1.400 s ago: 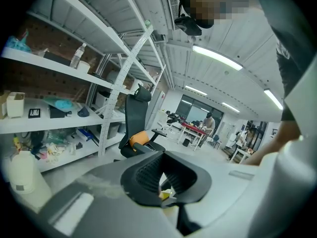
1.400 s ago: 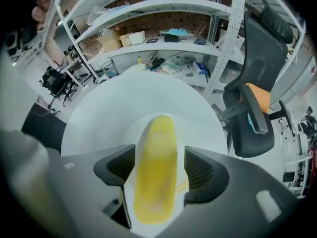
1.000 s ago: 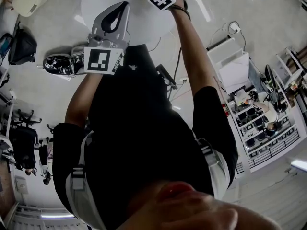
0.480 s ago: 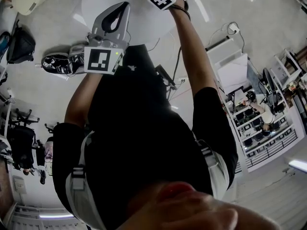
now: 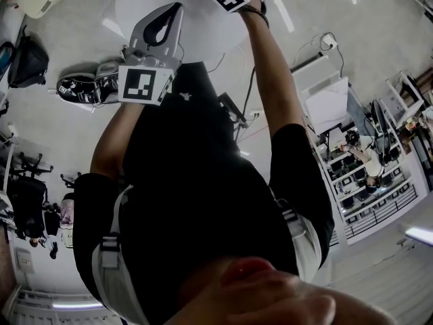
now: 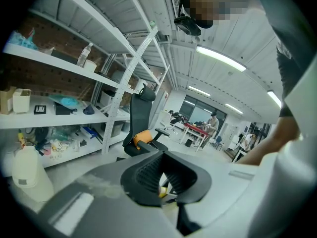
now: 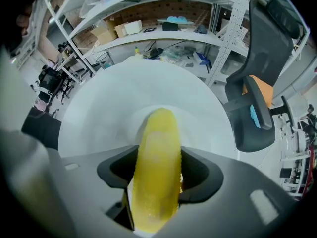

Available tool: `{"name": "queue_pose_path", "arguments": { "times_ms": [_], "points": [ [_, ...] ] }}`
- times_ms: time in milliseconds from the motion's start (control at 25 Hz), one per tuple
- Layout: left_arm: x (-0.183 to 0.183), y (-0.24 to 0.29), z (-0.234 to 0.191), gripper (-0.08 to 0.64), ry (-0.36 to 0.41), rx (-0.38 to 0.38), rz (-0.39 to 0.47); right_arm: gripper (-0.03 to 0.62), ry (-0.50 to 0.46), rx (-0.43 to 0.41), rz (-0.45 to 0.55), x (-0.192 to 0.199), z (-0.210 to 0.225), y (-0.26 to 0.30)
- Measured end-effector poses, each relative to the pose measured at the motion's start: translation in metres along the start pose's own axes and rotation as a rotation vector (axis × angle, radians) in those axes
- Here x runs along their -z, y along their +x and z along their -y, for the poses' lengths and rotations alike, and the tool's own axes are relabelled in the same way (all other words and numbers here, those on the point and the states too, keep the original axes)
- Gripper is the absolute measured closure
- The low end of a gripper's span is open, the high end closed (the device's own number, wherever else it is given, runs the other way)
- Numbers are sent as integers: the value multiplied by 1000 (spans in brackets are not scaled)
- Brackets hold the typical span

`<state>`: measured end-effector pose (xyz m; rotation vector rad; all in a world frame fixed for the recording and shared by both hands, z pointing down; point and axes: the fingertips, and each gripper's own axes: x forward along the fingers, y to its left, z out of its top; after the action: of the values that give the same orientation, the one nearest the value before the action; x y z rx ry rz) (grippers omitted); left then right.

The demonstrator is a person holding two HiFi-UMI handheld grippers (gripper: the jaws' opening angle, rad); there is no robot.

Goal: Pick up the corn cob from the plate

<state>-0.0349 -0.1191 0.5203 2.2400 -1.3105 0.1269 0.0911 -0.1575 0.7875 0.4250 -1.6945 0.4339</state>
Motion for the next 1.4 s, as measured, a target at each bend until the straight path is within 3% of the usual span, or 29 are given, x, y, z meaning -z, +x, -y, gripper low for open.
{"name": "queue_pose_path", "arguments": {
  "times_ms": [720, 1400],
  "points": [
    [5, -16, 5, 554, 8, -19, 24, 337, 64, 53, 80, 10, -11, 2],
    [2, -37, 30, 554, 30, -19, 55, 337, 143, 114, 229, 19, -23, -40]
  ]
}}
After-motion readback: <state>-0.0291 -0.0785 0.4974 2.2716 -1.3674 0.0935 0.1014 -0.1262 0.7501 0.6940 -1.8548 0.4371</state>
